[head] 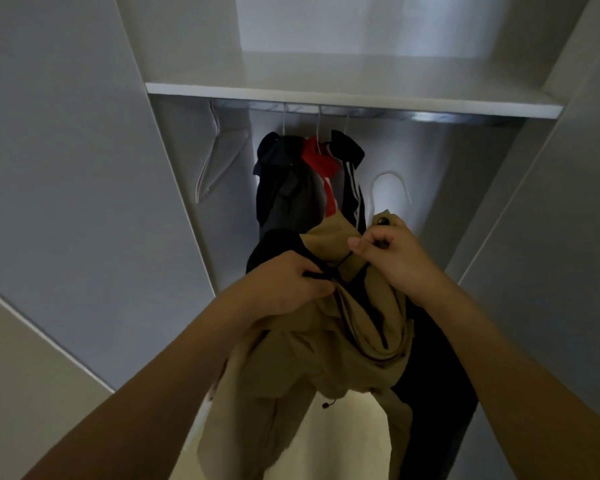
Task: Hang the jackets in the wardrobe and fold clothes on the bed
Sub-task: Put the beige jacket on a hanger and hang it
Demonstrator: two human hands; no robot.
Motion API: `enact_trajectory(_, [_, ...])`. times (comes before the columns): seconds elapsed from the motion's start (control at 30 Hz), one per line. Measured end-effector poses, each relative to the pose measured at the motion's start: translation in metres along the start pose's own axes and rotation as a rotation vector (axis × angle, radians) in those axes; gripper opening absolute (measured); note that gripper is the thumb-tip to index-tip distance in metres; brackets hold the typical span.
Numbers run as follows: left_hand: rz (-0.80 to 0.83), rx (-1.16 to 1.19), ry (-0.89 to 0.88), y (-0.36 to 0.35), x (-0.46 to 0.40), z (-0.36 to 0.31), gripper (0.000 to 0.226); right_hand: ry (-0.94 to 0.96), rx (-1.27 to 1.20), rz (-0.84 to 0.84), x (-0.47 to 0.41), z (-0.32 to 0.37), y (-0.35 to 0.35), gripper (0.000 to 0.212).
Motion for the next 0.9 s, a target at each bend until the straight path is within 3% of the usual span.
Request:
enact_trajectory(0.17, [-0.113, 0.032, -0.043, 0.012, -0.015, -0.003, 0.02, -0.005, 0.202, -0.054, -0.002, -0.02, 0.016, 0.009])
enact_trajectory(0.3, [-0.191, 0.036, -0.152, 0.009, -0.032, -0.007, 0.024, 0.097, 0.401, -0.082, -0.009, -0.024, 0.024, 0.05])
enact_trajectory(0.43, [-0.202, 0.098, -0.228, 0.009, -0.061, -0.013, 0.021, 0.115, 0.688, -0.141, -0.027, -0.026, 0.031, 0.041])
enact_trajectory(0.53, [-0.073, 0.146, -0.189, 0.009, -0.081, -0.007, 0.02, 0.085, 0.75, -0.203, -0.038, -0.03, 0.042, 0.028])
enact_trajectory(0.63, [0.072, 0.142, -0.227, 0.022, -0.095, 0.0, 0.02, -0.198, 0.705, -0.439, -0.04, -0.043, 0.082, 0.03])
enact_trajectory(0.73, [0.223, 0.235, -0.265, 0.029, -0.107, 0.002, 0.021, -0.529, 0.485, -0.652, -0.034, -0.06, 0.112, 0.026])
enact_trajectory(0.8, [0.177, 0.144, -0.294, 0.03, -0.118, 0.008, 0.017, -0.598, 0.429, -0.702, -0.037, -0.057, 0.109, 0.028])
enact_trajectory(0.9, [-0.034, -0.124, -0.443, 0.033, -0.128, 0.01, 0.016, -0.476, 0.528, -0.605, -0.046, -0.033, 0.08, 0.034])
Point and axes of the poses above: each hand's wrist, its own x-axis away from the middle knuckle, its own y-axis out of the back of the hand, z = x × y, the point moved 6 cm from there along -x, towards the middle knuckle, and after that the axes turned 12 degrees about -z, right-handed, at the moved point
